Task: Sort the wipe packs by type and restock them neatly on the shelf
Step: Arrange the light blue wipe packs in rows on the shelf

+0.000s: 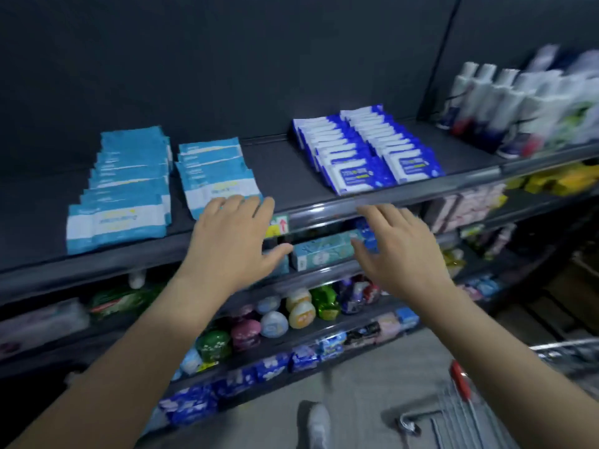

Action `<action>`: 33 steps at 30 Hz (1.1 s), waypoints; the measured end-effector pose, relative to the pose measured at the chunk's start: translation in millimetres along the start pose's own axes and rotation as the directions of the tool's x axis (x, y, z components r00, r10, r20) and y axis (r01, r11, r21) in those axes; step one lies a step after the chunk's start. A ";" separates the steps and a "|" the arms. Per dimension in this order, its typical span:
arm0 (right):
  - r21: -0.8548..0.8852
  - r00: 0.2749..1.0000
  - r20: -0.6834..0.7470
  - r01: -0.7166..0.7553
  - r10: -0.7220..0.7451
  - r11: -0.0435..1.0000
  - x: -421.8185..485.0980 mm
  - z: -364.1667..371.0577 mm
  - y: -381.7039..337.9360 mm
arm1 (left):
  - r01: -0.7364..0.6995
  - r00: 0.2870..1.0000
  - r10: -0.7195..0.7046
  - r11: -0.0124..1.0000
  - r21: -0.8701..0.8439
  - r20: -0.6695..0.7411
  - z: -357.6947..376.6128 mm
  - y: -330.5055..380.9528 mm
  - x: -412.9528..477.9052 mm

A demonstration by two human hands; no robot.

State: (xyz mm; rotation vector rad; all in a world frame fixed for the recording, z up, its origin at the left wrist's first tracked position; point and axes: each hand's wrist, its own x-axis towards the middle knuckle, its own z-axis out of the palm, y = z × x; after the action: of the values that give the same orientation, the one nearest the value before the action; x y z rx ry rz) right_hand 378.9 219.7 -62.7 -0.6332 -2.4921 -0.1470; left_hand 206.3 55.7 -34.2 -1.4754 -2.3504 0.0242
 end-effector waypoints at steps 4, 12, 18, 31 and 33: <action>-0.027 0.986 0.105 -0.124 0.127 0.992 -81.4 -57.4 21.6 | -0.113 0.994 0.113 0.991 -0.067 -0.012 -26.2 68.8 -31.9; -0.226 0.868 0.196 -0.413 0.457 0.882 -252.1 -186.7 121.2 | -0.413 0.908 0.403 0.907 -0.086 -0.112 -85.3 275.3 -67.6; -0.268 0.713 0.313 -0.567 0.627 0.779 -393.6 -255.5 234.0 | -0.558 0.829 0.541 0.818 -0.143 -0.142 -99.4 481.3 -96.8; -0.166 0.510 0.776 -0.401 0.370 0.901 -509.9 -244.4 496.1 | -0.403 0.792 0.523 0.836 -0.372 0.316 -43.2 791.5 -107.2; -0.136 0.467 0.832 -0.354 0.301 0.925 -506.3 -219.3 524.9 | -0.335 0.749 0.511 0.841 -0.426 0.421 -19.3 815.3 -94.7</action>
State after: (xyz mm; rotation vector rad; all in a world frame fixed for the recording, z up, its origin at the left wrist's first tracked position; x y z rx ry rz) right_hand 1104.2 425.1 -170.6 -1.4289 -3.1779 0.5218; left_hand 956.3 339.1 -211.0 -2.4277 -2.4174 0.1874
